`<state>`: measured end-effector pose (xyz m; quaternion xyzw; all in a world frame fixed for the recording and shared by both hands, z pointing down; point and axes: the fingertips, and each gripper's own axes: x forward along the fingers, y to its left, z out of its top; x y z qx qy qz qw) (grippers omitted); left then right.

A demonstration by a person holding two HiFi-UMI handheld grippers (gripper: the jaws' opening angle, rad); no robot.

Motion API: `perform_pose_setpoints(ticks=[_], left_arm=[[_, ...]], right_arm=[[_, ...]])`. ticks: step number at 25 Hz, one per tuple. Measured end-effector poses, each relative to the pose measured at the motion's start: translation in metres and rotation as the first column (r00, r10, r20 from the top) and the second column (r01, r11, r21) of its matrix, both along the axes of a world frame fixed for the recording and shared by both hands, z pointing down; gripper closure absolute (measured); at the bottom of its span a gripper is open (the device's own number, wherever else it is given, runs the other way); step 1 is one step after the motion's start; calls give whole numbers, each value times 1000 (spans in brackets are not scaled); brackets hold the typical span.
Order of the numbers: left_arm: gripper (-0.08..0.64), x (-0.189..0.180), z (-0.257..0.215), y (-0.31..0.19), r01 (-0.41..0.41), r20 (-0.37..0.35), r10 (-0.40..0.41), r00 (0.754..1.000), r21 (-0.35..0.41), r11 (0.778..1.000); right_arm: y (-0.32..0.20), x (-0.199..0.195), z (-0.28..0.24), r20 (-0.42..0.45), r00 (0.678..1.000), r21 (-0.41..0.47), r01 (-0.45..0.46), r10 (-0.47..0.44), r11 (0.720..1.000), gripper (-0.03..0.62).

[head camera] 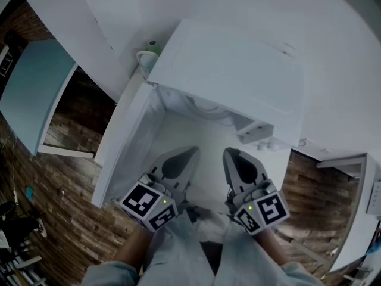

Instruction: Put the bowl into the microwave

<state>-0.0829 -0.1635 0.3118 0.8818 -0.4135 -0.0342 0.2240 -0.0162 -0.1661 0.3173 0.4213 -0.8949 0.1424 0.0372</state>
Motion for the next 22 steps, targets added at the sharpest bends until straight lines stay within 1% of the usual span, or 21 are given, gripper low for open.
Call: perform_pose_setpoints(ticks=[7,13,22], left_arm=[[561,-2,0,1,6,-8,-6,1000,1,1000],[561,-3,1,-1,8,-11,-8,1000,-4,1000],[561,1,3,0,-17,-9,17,1000,-8,1000]], right_arm=[[3,-5,1,-19,1000,-1,23,-23,1000,591],[2,-8,3,-14,999,-12,28,-29,1000,591],[2,-8,6,-11,999,-19,30,-30,999,591]])
